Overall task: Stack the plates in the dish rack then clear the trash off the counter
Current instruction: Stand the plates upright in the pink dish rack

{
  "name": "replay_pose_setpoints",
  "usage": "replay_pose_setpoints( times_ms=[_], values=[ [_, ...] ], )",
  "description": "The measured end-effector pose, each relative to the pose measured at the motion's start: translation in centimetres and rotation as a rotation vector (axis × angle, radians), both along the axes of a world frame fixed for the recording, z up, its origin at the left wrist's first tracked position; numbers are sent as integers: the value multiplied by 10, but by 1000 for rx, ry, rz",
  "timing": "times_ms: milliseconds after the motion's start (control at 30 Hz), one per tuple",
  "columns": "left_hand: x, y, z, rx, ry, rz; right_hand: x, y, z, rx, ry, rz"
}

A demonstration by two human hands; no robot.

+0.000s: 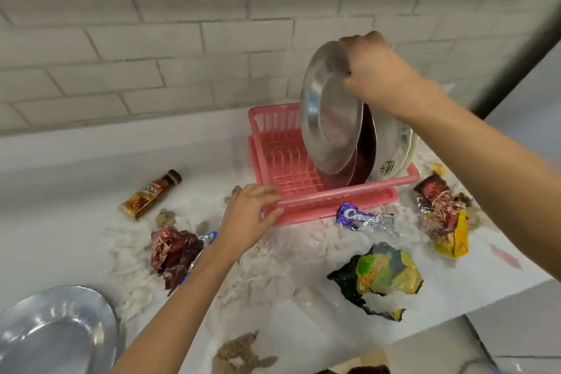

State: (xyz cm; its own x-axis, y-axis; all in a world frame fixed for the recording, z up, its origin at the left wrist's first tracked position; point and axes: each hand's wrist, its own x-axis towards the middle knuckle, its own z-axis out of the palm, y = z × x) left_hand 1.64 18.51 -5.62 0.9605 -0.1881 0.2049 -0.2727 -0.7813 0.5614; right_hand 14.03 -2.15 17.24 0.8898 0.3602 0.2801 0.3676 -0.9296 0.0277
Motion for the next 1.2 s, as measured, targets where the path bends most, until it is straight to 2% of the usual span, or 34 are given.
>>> replay_pose_setpoints(
  times_ms=[233, 433, 667, 867, 1033, 1200],
  values=[
    [6, 1, -1, -47, -49, 21, 3, 1, -24, -48, 19, -65],
    [2, -1, -5, -73, 12, 32, -5, 20, -42, -133, 42, -38],
    [-2, 1, -2, -197, 66, 0, 0, 25, -63, -122, 63, -33],
    [-2, 1, -2, -224, 71, -9, 9, 21, -78, -79, 123, -52],
    [-10, 0, 2, -217, 82, 12, 6, 19, -79, -58, 74, -28],
    [-38, 17, 15, -308, 14, 78, -17, 22, -63, -100, -60, -28]
  ],
)
